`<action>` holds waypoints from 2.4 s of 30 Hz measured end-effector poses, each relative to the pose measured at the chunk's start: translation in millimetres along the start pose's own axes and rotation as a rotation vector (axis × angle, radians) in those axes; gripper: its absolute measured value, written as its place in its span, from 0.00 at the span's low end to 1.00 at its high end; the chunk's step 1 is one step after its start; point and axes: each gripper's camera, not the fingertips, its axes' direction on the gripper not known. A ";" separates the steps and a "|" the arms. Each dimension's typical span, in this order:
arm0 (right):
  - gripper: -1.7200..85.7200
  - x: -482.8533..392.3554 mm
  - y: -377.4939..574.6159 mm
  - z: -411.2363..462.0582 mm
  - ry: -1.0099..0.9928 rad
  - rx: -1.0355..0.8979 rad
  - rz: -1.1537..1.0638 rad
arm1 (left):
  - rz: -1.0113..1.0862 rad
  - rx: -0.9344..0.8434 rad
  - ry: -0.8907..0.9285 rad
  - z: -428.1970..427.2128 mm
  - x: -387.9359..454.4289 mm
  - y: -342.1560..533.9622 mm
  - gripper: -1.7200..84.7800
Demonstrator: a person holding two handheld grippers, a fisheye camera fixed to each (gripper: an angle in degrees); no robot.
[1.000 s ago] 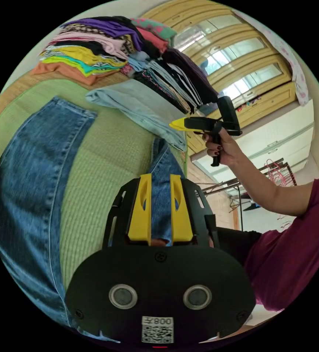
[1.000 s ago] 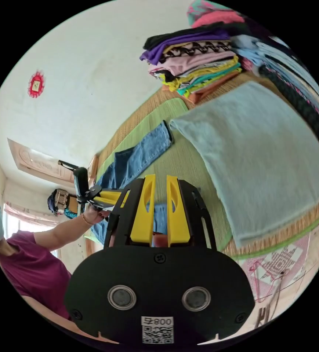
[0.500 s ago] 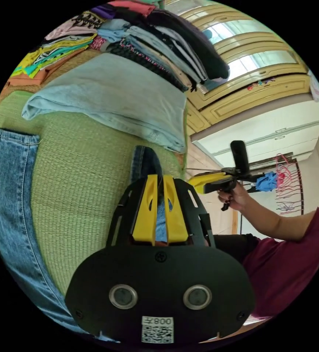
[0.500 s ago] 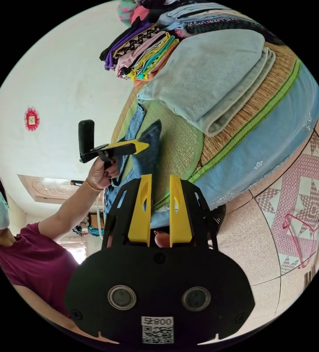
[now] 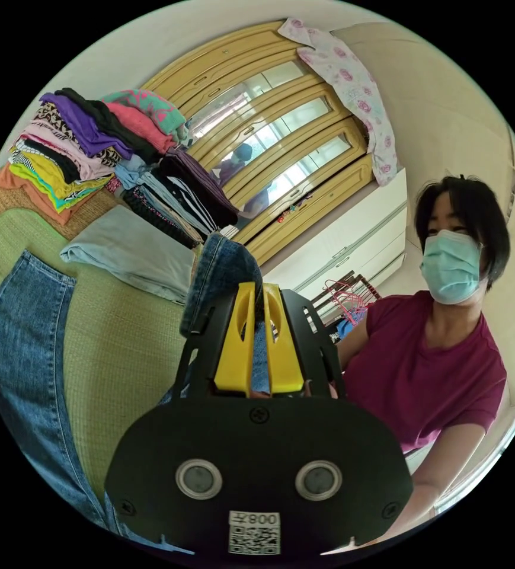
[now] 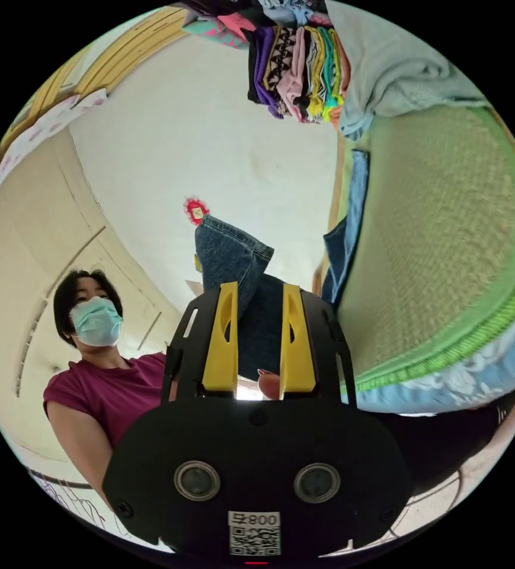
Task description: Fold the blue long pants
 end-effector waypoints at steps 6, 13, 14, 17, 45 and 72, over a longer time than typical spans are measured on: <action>0.14 0.6 -25.9 44.7 -0.123 -0.055 0.007 | 0.005 0.025 0.014 0.3 1.3 39.3 0.04; 0.05 -38.9 -59.4 41.8 -0.143 0.006 -0.078 | 0.000 0.063 0.004 3.5 -12.1 89.4 0.04; 0.05 -51.6 -65.9 40.1 -0.126 0.016 -0.100 | -0.002 0.068 -0.005 4.0 -15.9 97.4 0.04; 0.03 -90.8 -81.5 29.1 -0.071 0.061 -0.175 | -0.029 0.088 -0.078 5.9 -29.9 116.9 0.05; 0.02 -97.9 -362.3 552.9 1.320 -0.490 -0.385 | -0.981 0.233 -1.235 -99.9 -30.5 695.8 0.02; 0.02 -120.6 -318.6 962.7 1.171 -0.780 -0.634 | -1.087 0.561 -1.344 -3.0 131.3 1106.2 0.02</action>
